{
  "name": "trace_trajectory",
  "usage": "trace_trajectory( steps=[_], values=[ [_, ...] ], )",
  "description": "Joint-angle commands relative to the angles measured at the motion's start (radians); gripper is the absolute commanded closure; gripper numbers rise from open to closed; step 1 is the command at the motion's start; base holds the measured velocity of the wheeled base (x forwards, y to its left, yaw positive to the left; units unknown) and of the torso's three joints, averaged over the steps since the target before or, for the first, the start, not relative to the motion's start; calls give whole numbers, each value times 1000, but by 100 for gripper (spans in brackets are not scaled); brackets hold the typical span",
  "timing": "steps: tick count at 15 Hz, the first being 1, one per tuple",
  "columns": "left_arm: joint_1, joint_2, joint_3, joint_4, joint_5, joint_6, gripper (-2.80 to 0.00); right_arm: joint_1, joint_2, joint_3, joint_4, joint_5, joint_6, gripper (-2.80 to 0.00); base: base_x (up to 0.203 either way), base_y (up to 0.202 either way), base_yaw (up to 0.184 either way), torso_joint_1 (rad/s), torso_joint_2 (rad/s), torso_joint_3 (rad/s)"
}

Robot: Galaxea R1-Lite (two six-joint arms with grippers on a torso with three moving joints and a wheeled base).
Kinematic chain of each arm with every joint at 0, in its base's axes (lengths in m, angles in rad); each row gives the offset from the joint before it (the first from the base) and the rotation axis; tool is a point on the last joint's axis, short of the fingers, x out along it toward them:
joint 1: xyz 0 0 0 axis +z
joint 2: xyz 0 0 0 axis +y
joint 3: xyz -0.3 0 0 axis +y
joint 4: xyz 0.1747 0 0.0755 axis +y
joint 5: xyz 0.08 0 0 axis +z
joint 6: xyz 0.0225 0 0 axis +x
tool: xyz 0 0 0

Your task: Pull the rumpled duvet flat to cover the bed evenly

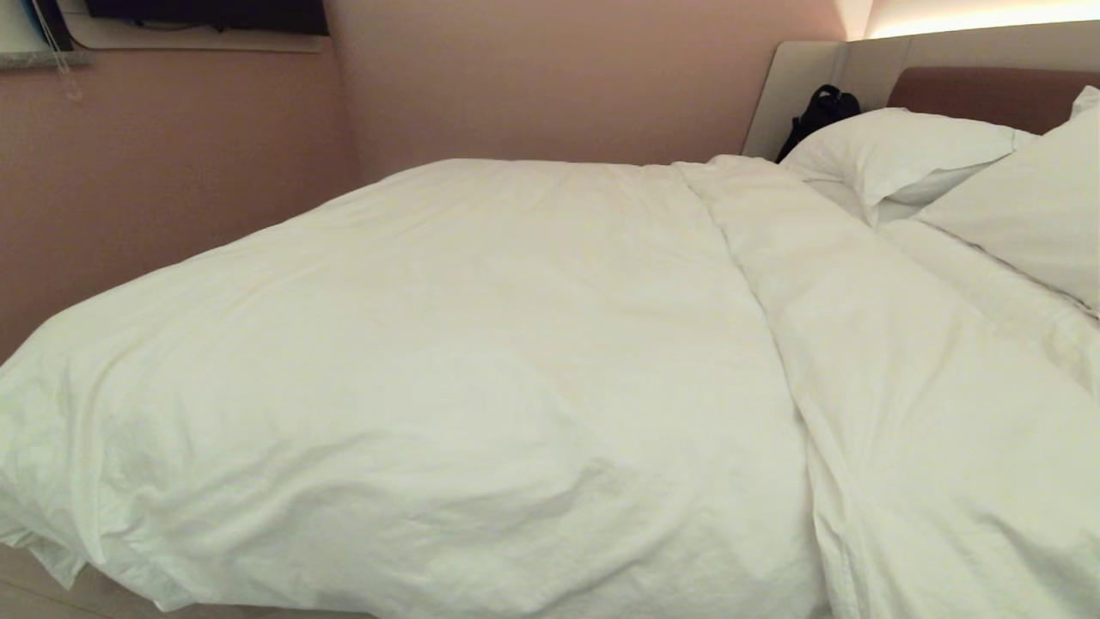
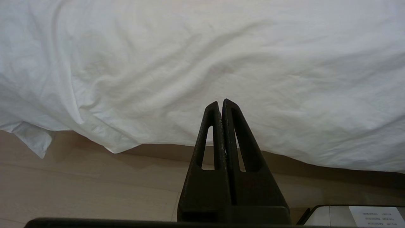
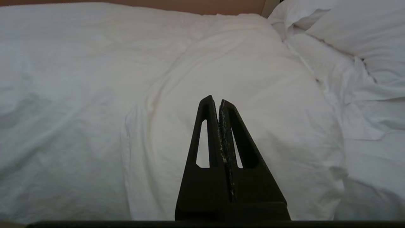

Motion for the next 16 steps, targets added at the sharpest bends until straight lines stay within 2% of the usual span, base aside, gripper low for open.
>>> trace_trajectory(
  steps=[1, 16],
  values=[
    [0, 0, 0, 0, 0, 0, 0, 0, -1, 21, -1, 2, 0, 0, 0, 0, 0, 0, 0, 0],
    [0, 0, 0, 0, 0, 0, 0, 0, -1, 154, 21, 5, 13, 0, 0, 0, 0, 0, 0, 0]
  ],
)
